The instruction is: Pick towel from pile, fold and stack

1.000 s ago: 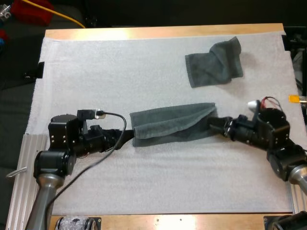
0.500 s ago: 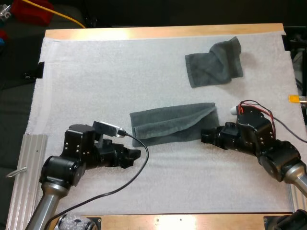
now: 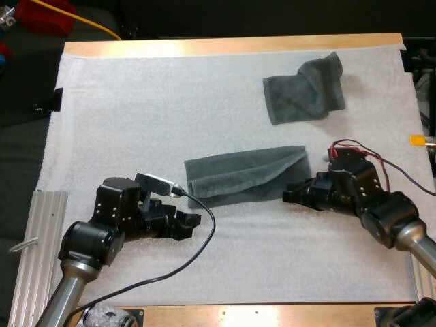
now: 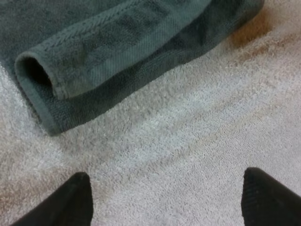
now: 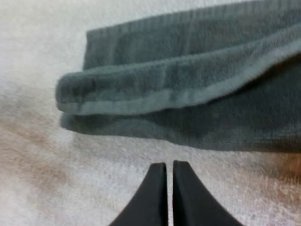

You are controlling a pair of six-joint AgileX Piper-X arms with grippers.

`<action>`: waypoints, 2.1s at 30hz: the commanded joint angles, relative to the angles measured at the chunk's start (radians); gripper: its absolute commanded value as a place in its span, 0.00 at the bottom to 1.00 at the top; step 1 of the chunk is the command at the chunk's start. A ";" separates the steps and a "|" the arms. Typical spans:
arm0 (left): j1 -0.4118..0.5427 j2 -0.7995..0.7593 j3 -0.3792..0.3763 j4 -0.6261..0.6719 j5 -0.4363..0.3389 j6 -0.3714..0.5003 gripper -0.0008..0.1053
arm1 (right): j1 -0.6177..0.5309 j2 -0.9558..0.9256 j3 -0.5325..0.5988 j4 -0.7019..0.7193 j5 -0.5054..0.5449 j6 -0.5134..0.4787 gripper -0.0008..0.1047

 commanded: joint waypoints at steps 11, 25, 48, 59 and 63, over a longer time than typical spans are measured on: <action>-0.005 -0.007 -0.006 -0.003 -0.010 -0.004 0.61 | 0.002 0.144 -0.041 -0.052 -0.053 -0.013 0.02; -0.005 -0.007 -0.006 -0.003 -0.010 -0.004 0.61 | 0.008 0.326 -0.094 -0.085 -0.143 -0.010 0.02; -0.005 -0.007 -0.006 -0.003 -0.010 -0.004 0.61 | 0.036 0.514 -0.173 -0.164 -0.135 0.035 0.02; -0.005 -0.007 -0.006 -0.003 -0.010 -0.004 0.61 | 0.038 0.550 -0.177 -0.221 -0.152 0.078 0.02; -0.005 -0.007 -0.006 -0.003 -0.010 -0.004 0.61 | 0.038 0.556 -0.177 -0.298 -0.143 0.140 0.02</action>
